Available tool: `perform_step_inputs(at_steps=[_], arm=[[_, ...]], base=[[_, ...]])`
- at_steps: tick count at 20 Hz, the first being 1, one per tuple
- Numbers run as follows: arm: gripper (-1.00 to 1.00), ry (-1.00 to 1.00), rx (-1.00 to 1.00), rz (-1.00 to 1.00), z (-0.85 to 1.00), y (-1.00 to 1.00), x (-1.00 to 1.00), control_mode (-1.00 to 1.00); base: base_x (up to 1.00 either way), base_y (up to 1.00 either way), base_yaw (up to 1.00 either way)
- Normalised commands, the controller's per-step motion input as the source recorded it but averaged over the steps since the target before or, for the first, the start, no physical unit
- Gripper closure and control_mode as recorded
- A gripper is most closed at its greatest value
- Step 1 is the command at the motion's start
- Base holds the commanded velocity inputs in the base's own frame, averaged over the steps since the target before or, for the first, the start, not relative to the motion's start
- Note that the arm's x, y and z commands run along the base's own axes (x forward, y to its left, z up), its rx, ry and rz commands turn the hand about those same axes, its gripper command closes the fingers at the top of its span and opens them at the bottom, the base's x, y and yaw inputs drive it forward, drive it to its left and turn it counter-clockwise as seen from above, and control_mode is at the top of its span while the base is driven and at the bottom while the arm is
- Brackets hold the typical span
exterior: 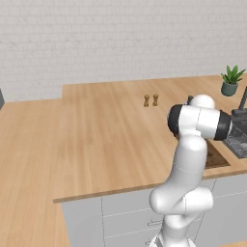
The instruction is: Pick up the sponge from the counter and clean the cutting board by briefly scrubbing or pressing down on the cutting board. Once finished, release the sponge.
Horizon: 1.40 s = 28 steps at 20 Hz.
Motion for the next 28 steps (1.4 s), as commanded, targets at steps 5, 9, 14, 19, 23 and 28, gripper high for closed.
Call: perform_step_inputs(at_steps=[5,9,14,19,23,28], arm=[[1.00,0.00,0.00,0.00,-0.12,0.00,-0.23,-1.00],[1.00,0.00,0.00,0.00,-0.09,0.00,-0.32,-1.00],[1.00,0.00,0.00,0.00,-0.06,0.00,-0.38,-1.00],[1.00,0.00,0.00,0.00,-0.01,0.00,-0.45,-1.00],[1.00,0.00,0.00,0.00,0.00,-0.03,-0.52,-1.00],[1.00,0.00,0.00,0.00,0.00,-0.03,-0.58,-1.00]], base=[[0.00,0.00,0.00],[0.00,0.00,0.00],[0.00,0.00,0.00],[0.00,0.00,0.00],[0.00,0.00,0.00],[0.00,0.00,0.00]])
